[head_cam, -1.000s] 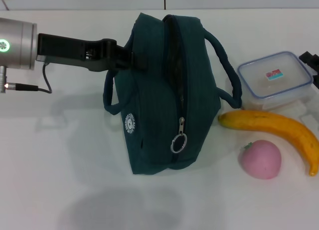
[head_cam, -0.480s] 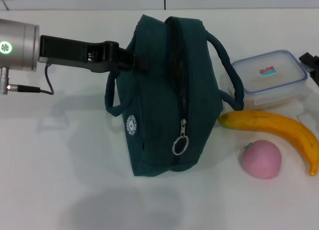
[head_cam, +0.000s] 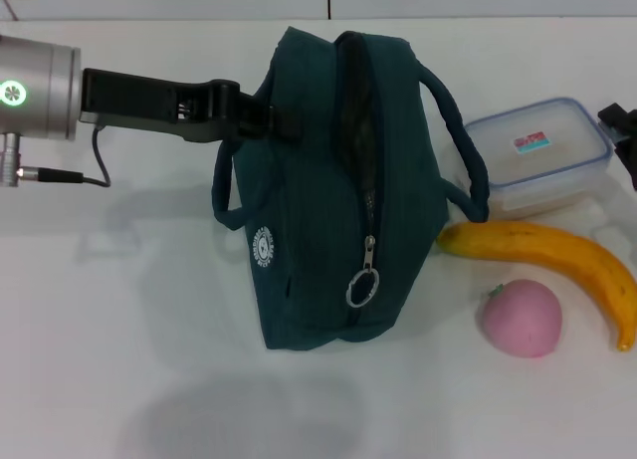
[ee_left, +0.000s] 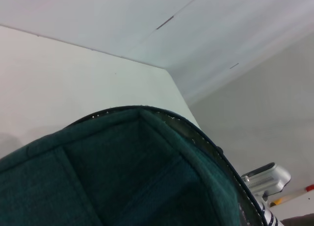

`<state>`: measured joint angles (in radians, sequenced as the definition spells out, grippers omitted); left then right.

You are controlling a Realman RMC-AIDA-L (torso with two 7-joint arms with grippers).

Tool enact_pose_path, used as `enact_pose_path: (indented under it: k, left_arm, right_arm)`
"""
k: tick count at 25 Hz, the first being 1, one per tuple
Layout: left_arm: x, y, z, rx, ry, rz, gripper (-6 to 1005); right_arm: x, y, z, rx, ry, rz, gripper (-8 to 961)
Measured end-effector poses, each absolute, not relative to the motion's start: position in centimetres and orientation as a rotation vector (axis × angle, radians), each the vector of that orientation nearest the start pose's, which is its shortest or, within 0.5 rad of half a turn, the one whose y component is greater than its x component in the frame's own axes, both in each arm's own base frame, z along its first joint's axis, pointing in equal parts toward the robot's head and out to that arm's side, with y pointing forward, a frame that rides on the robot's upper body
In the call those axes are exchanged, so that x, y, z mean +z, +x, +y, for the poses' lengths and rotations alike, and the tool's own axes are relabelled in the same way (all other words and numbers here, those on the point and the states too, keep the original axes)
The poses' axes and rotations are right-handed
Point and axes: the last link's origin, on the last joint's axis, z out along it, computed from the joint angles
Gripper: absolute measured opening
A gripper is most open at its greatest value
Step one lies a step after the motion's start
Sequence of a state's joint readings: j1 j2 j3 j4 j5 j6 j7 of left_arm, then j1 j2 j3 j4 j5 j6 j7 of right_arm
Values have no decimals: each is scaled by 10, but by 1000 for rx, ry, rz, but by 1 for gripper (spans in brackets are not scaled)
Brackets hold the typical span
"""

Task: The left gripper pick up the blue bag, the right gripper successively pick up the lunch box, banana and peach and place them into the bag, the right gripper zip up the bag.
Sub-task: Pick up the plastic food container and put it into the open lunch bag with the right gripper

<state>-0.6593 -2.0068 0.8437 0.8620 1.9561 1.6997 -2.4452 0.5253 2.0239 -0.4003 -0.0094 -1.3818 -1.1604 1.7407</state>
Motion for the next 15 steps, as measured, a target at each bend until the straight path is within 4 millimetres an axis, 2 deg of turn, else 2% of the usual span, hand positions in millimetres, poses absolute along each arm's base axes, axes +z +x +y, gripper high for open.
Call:
enact_pose_path:
  k: [6, 15]
  left_arm:
    - [40, -187, 363, -682, -2678, -1639, 42]
    - [38, -186, 362, -689, -2690, -1617, 42]
  right_arm:
    - [-15, 332, 341, 1488, -1264, 1915, 95]
    - [-14, 341, 333, 1624, -1001, 2105, 95]
